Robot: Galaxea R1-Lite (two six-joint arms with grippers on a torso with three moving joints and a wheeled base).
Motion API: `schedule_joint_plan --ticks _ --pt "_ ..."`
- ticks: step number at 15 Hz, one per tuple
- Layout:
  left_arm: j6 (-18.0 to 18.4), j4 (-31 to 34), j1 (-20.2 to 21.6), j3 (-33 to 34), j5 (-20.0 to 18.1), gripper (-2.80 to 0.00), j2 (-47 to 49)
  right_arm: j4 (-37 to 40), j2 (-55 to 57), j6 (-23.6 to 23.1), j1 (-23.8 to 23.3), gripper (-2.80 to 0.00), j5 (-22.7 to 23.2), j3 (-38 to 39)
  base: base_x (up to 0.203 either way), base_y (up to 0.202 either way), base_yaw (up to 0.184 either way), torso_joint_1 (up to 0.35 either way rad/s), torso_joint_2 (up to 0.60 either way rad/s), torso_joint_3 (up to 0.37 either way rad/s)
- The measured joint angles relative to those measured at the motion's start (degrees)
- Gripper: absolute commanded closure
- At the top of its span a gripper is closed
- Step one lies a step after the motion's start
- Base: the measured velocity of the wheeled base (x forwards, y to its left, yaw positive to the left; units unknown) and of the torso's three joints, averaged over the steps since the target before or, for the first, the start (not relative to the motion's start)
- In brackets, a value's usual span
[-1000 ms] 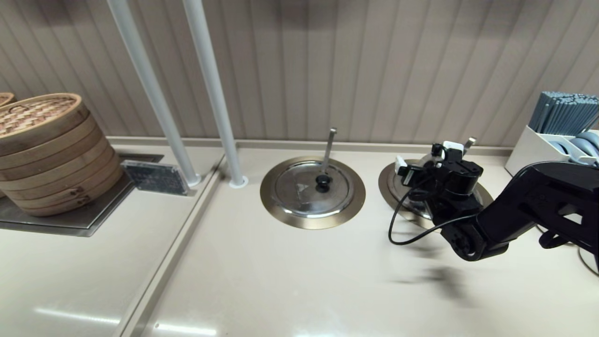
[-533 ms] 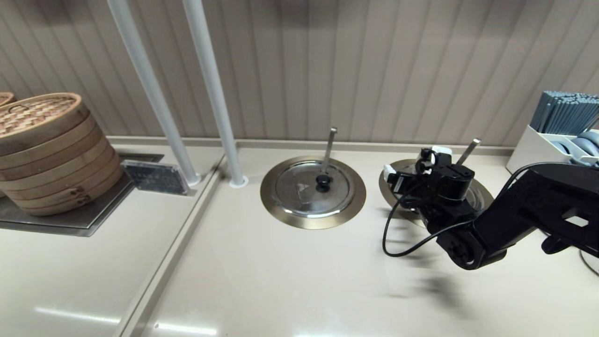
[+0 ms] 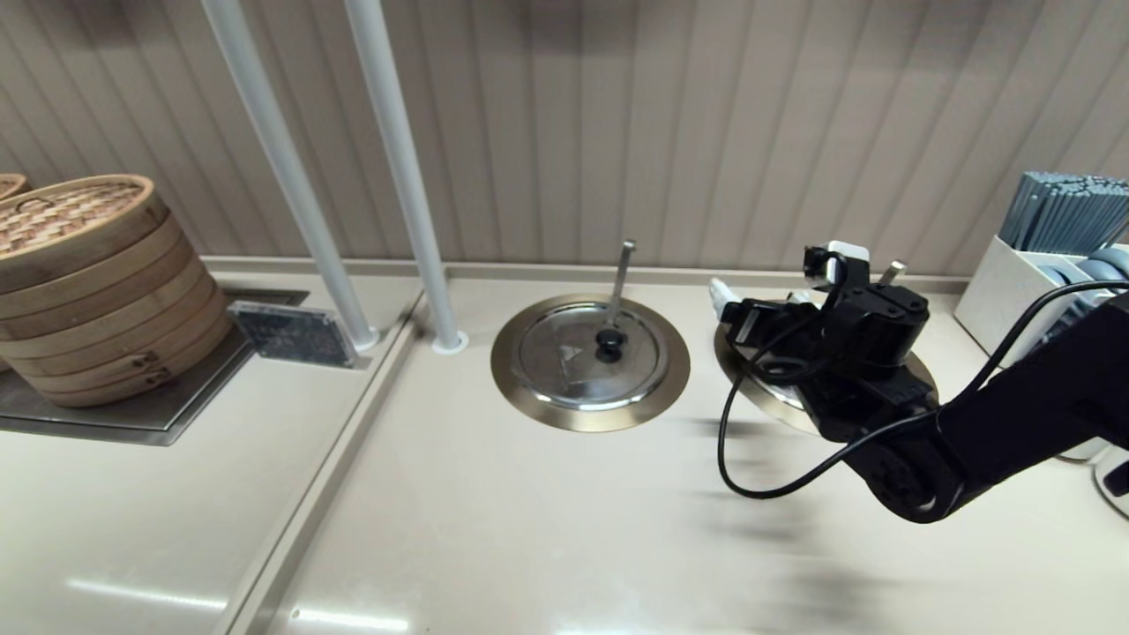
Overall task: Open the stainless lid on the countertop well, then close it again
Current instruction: Open the lid, then stir with a spoon
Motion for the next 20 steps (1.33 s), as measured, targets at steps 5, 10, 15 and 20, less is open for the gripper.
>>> schedule_joint_plan --ticks 5,10,15,20 --pt "0.05 0.00 0.00 0.00 -0.01 0.00 0.00 10.78 -3.42 -0.33 -7.85 -2.80 0.05 -3.57 0.000 0.000 0.000 0.000 0.00 0.000" --pt "0.02 0.00 0.00 0.00 -0.02 0.00 0.00 22.73 4.13 0.98 -16.43 -2.80 0.05 -17.90 0.000 0.000 0.000 0.000 0.00 0.000" --pt "0.02 -0.02 0.00 0.00 0.00 0.00 0.00 31.35 15.11 0.95 -22.46 -2.80 0.08 -31.20 0.000 0.000 0.000 0.000 0.00 0.000" --pt "0.02 0.00 0.00 0.00 0.00 0.00 0.00 40.92 18.46 1.05 -25.28 -2.80 0.35 -39.25 0.000 0.000 0.000 0.000 0.00 0.000"
